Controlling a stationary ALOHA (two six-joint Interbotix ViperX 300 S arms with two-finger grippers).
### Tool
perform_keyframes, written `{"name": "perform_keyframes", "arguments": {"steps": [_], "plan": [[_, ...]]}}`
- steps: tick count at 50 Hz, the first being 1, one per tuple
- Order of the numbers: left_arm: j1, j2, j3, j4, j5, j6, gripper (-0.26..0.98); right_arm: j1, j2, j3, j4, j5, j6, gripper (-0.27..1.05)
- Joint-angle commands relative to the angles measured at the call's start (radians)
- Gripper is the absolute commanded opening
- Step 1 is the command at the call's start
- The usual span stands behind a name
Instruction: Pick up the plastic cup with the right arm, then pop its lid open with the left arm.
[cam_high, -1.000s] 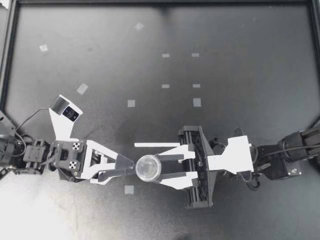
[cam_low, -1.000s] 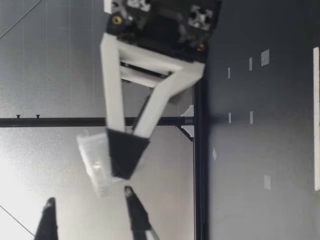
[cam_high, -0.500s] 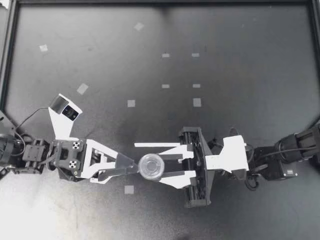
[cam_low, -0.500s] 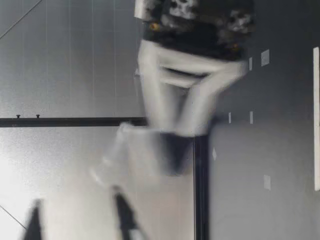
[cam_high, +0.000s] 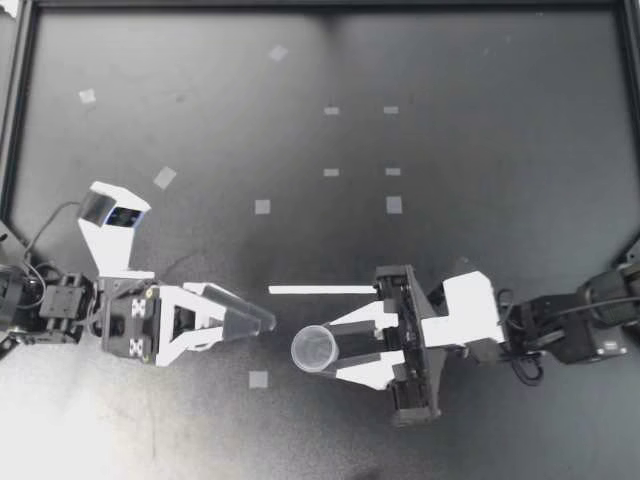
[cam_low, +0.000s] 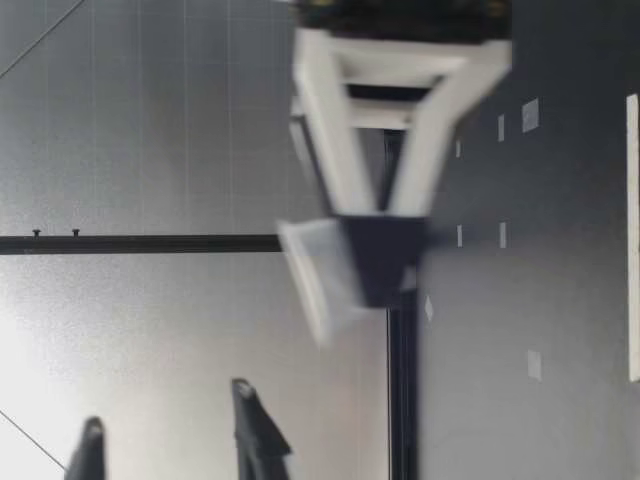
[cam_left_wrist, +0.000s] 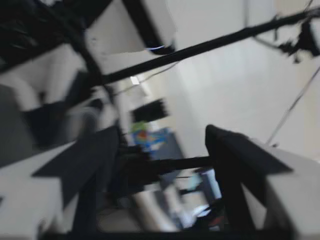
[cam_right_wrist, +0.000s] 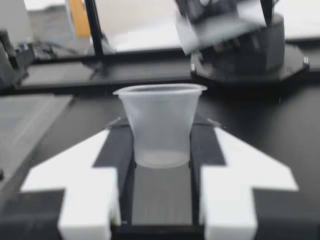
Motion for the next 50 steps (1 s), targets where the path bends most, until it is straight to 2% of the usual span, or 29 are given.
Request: {"name": "perform_keyframes", "arguments": {"steps": [1, 13, 20, 33, 50], "plan": [[0.005, -0.020, 0.008, 0.002, -0.003, 0.138, 0.66, 0.008, -0.049, -0.008, -0.002, -0.021, -0.003, 0.25], [0.005, -0.031, 0.035, 0.002, -0.002, 0.741, 0.65, 0.006, -0.057, -0.008, 0.008, -0.077, 0.063, 0.25], [0.005, -0.018, 0.014, 0.002, -0.003, 0.959, 0.62, 0.008, -0.069, -0.006, 0.017, -0.077, 0.123, 0.25], [0.003, 0.051, -0.012, 0.008, -0.002, 1.000, 0.61, 0.005, -0.064, -0.006, 0.017, -0.077, 0.120, 0.25], [0.003, 0.048, -0.015, 0.009, -0.002, 1.009, 0.61, -0.008, -0.055, -0.005, 0.017, -0.074, 0.120, 0.25]]}}
